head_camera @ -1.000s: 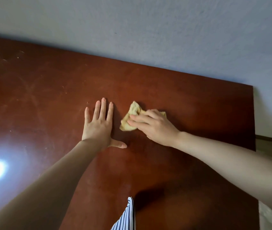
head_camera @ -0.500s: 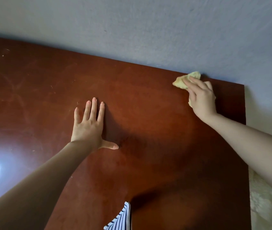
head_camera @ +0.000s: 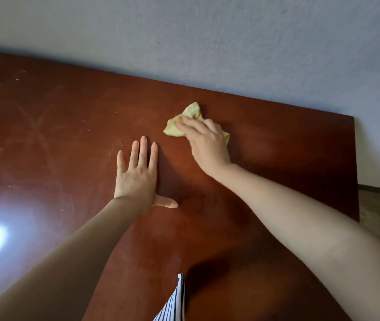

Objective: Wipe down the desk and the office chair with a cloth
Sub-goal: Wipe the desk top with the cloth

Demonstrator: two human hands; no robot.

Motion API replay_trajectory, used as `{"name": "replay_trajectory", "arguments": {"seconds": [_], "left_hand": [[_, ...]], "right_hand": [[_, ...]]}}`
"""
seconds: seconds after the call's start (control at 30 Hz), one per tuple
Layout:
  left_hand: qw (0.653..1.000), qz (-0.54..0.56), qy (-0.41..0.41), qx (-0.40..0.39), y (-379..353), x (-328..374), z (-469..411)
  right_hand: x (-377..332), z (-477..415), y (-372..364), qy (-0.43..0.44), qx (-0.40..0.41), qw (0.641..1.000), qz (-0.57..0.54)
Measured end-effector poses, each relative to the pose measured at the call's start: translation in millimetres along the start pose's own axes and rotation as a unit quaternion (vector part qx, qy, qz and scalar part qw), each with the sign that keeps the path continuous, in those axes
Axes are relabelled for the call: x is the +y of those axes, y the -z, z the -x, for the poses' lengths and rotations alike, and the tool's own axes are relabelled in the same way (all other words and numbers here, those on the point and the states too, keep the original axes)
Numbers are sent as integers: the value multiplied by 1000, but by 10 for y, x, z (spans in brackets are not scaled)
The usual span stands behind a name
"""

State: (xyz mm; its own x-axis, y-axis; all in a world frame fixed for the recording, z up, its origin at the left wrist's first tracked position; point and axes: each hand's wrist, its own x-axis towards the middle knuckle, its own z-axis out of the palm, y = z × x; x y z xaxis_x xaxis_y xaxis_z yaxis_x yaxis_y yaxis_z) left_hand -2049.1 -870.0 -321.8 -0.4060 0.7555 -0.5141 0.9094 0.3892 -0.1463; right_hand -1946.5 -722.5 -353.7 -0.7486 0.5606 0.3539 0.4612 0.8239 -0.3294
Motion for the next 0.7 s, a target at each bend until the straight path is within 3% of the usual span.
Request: {"name": "replay_trajectory", "arguments": {"seconds": [0.2,0.43,0.53,0.7], "left_hand": [[1000,-11,6,-9,24,-6,25],[1000,-8,4,-15,55,15,35],[1000,-19,6,-21,45,28,41],[1000,-20,6,-17,47,44,39]], "right_hand": [[-52,685,181,102,-26,994,-43],[469,1209,700,291,-169,941,-46],[743,1119,861,247,-164,954,-36],[1167,777,1021,75,-149,986,-18]]}}
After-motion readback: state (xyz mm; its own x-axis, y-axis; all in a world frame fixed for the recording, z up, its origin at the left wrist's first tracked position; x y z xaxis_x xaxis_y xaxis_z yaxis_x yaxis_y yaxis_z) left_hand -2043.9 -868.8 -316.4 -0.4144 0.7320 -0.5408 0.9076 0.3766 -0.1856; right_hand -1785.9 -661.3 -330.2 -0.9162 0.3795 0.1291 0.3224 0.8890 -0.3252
